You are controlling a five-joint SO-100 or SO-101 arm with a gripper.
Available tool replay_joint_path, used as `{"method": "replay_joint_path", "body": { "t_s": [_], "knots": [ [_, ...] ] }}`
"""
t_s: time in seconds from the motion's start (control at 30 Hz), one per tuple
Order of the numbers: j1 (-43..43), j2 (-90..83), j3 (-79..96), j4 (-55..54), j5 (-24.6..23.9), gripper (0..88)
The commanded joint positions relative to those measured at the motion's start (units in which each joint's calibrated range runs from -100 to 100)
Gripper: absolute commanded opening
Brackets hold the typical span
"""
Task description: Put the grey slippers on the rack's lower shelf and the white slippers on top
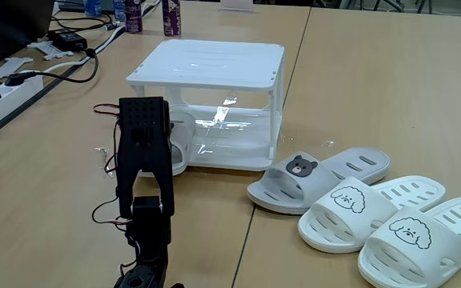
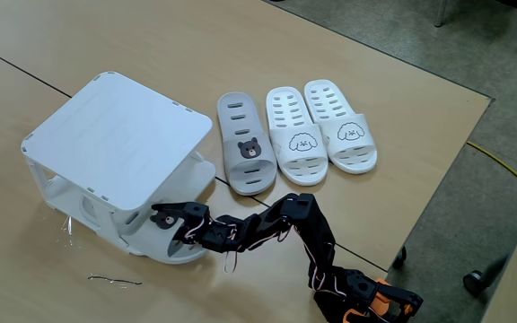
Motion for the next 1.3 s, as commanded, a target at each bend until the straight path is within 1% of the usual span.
{"method": "replay_joint_path", "body": {
  "t_s": [0.0, 0.1, 0.3, 0.47, 0.57, 0.67, 0.73, 0.8, 0.83, 0.87, 0.93, 0.97, 1.0, 1.03, 1.1, 1.13, 1.17, 1.27],
  "knots": [
    [-0.2, -1.1, 4.6, -6.0, 0.4, 36.2],
    [-0.4, -1.7, 10.5, -10.6, 0.4, 36.2],
    [-0.3, -11.3, 17.8, -10.6, 0.4, 36.2],
    [0.3, -21.6, 29.8, -10.6, 0.4, 36.2],
    [0.3, -31.0, 36.4, -10.6, 0.4, 36.2],
    [0.2, -43.0, 47.1, -10.3, 0.4, 36.2],
    [-0.5, -47.0, 54.9, -9.8, 0.4, 36.2],
    [0.4, -47.5, 54.1, -9.7, 0.4, 36.2],
    [1.3, -47.6, 54.3, -9.7, 0.4, 36.2],
    [4.4, -47.9, 54.3, -9.7, 0.4, 36.2],
    [13.7, -47.9, 54.3, -9.6, 0.4, 36.2],
    [18.7, -47.9, 54.3, -9.6, 0.4, 35.1],
    [23.3, -47.9, 54.3, -9.6, 0.4, 31.4],
    [27.9, -47.9, 54.3, -9.6, 0.4, 24.9],
    [33.5, -47.4, 54.3, -9.5, 0.4, 4.4],
    [34.6, -47.1, 54.3, -9.4, 0.4, 1.2],
    [34.6, -46.6, 54.3, -8.5, 0.4, 2.9],
    [34.9, -40.0, 51.6, -7.8, 0.4, 0.8]
  ]
}}
